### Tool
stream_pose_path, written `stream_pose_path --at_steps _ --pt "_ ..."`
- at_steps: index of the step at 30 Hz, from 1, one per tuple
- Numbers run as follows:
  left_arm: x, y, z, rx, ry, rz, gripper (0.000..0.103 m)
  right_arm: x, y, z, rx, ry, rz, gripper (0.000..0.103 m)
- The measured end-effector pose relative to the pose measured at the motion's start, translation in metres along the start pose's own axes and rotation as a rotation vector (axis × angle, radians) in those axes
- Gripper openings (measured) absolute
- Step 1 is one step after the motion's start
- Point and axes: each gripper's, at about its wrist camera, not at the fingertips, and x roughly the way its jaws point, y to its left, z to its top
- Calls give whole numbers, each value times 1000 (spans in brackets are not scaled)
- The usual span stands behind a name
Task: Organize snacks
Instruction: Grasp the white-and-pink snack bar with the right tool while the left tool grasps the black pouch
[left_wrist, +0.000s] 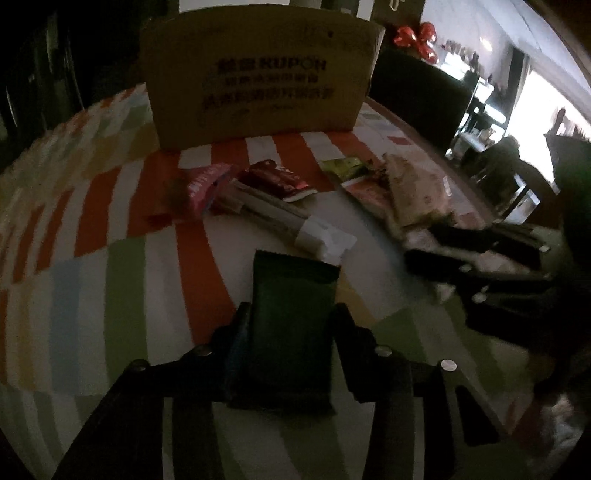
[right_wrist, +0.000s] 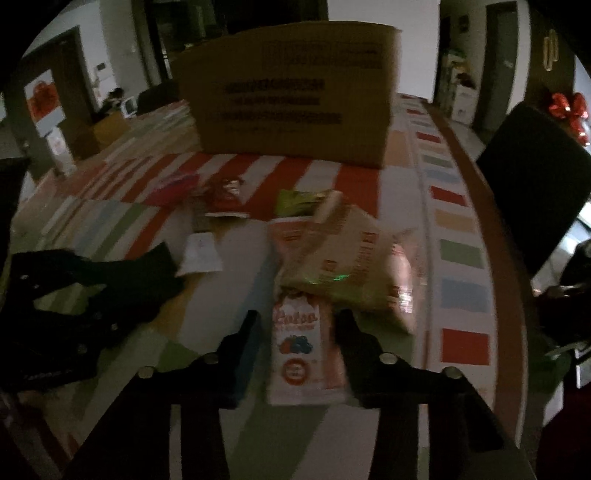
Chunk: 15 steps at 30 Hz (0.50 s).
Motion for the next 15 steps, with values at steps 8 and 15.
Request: stream_pose_path --at_steps 8,15 --pt "3 6 8 -87 5 -12 43 9 0 12 74 -3 23 41" --pt "3 10 8 -126 -1 -19 25 11 5 16 63 9 -7 30"
